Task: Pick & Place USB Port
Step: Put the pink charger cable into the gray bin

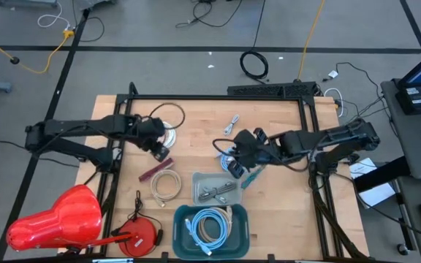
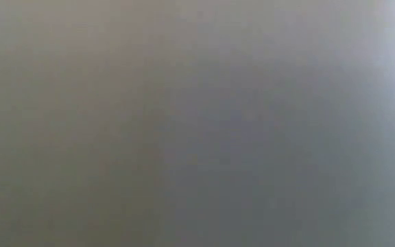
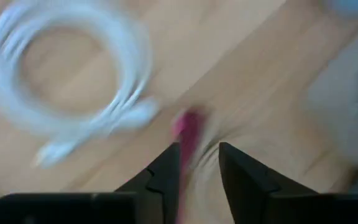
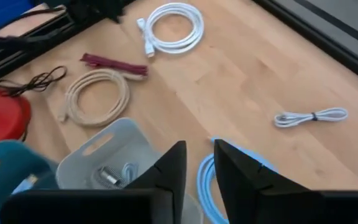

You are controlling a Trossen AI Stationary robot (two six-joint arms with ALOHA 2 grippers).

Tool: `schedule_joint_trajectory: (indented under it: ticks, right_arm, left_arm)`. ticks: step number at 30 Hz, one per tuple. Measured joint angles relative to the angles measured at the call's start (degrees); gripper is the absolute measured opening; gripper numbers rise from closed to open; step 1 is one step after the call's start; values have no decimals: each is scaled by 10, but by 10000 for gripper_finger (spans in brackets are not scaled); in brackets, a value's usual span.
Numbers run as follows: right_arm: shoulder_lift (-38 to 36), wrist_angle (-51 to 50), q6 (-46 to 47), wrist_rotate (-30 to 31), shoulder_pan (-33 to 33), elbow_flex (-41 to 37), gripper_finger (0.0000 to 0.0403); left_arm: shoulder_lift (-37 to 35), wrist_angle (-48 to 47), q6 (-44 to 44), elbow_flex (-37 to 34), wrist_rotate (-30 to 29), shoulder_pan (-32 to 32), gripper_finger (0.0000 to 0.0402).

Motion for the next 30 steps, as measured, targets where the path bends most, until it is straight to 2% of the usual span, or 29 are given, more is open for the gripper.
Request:
schedule_joint_trajectory:
  ticks: [2,4,9,16,21,30]
  right_arm:
    - [0,4,-6,0,-11,0,87]
    - [0,15,-16,-2,-19,0,94]
    - [0,52,-53,-30,-37,0,106]
    - [0,68,-68,-30,-39,0,112]
    - [0,69,-73,-31,-39,0,112]
    - [0,74,-75,-31,-39,0,112]
  left_arm:
    - [5,-52,-7,0,-15,-12,131]
    - [7,-62,-16,-5,-26,-31,144]
    - [6,-27,-62,-46,-29,-93,153]
    - [3,37,-164,-162,-27,-178,152]
    - [2,68,-200,-202,-27,-211,152]
    - [2,86,-220,-212,-51,-237,152]
